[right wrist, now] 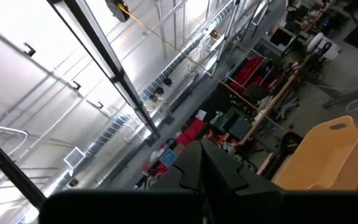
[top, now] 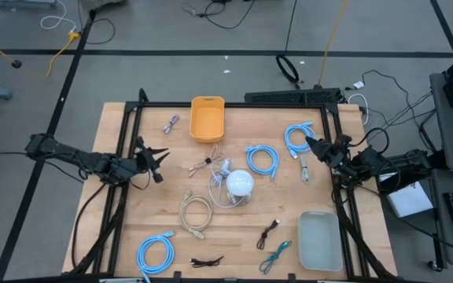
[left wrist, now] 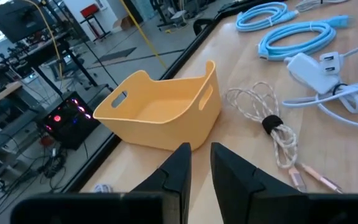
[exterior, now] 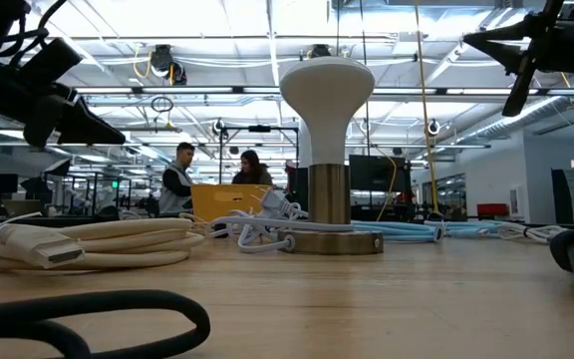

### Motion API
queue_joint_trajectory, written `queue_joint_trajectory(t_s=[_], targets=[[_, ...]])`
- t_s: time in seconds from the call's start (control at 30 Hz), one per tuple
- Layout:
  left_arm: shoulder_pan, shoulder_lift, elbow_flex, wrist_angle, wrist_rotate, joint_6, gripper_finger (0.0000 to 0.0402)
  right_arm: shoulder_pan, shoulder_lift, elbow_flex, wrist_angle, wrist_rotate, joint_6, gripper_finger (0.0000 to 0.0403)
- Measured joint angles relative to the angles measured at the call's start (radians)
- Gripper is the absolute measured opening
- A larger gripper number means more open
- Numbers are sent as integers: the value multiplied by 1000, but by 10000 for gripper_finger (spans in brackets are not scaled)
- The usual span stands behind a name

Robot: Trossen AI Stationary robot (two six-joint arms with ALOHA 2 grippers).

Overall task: Pick & Place USB Port
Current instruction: Put the purple charger cable into the yellow bin

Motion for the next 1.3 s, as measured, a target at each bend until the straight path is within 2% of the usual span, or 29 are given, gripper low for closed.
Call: queue_joint_trajectory(t_s=[0.27,0.33,0.4,0.53,0.7,0.73,0.8,0.9,0.97,1.07,1.13,1.23,1.3], targets=[[0,0,0,22,1,-8,67,0,0,0,0,51,-1,4],[0,0,0,68,37,-173,67,0,0,0,0,48,1,4],[0,0,0,168,88,-435,67,0,0,0,0,47,8,4],[0,-1,0,398,74,-915,67,0,0,0,0,45,15,4],[1,0,0,681,45,-1186,67,2,0,0,0,44,52,4],[5,-1,1,730,16,-1200,67,2,0,0,0,44,58,4],[16,-7,1,824,-16,-1130,67,2,0,0,0,44,59,4],[48,-10,2,954,-6,-994,67,2,0,0,0,43,55,4],[72,-9,2,989,36,-937,67,2,0,0,0,45,40,4],[135,-8,11,999,166,-944,67,2,0,0,-1,45,33,4],[186,8,70,939,312,-941,67,2,0,0,-1,45,30,4],[243,67,263,762,508,-911,67,2,0,0,-1,45,26,4],[260,152,455,602,622,-840,67,2,0,0,-2,45,26,4]])
